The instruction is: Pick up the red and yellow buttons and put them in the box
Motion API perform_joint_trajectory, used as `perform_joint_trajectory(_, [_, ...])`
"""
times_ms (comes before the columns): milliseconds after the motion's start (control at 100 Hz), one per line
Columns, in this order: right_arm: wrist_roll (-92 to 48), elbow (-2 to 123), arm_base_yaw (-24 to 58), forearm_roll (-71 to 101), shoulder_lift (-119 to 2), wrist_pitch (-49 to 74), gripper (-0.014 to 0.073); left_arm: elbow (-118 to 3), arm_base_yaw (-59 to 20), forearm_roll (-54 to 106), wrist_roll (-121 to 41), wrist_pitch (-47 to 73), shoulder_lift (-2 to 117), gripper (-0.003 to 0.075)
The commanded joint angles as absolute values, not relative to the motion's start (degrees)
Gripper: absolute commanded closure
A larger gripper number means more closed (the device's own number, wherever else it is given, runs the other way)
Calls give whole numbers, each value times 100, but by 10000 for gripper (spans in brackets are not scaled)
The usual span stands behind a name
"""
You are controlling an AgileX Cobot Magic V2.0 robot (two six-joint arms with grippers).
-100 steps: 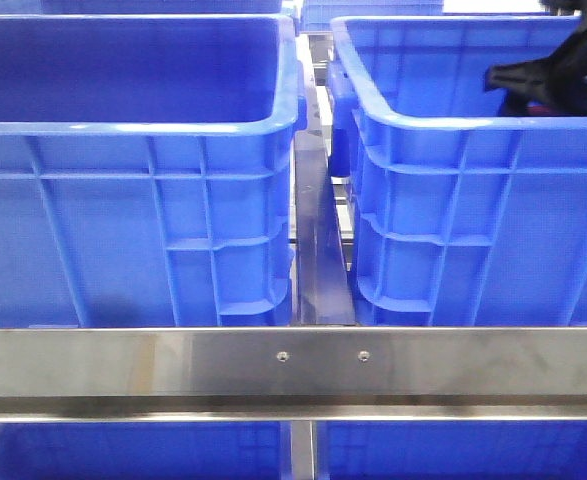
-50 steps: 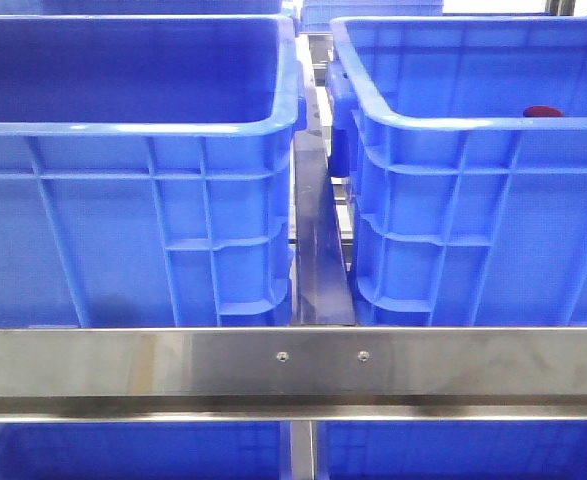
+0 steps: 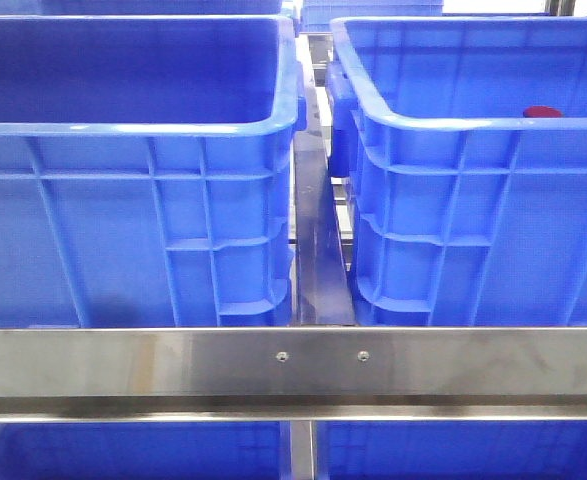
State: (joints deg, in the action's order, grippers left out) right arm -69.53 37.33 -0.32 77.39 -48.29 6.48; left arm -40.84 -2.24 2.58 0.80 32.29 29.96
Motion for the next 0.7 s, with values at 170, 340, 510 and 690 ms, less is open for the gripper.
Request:
perform_joint_trajectory(170, [-7019, 3247, -54, 7749, -3770, 285, 57, -4225, -217, 284, 126, 2820, 3018, 739])
perform_joint_trajectory(340, [-7019, 3102, -54, 7749, -3388, 245, 274, -4225, -217, 284, 126, 2839, 3018, 739])
perform_joint_trajectory(510, [-7019, 3100, -54, 7749, -3355, 289, 629, -4225, -217, 284, 126, 2890, 3018, 738])
perform_joint_trajectory(690, [-7019, 3100, -54, 7749, -3361, 366, 660, -4225, -217, 284, 126, 3057, 3018, 638])
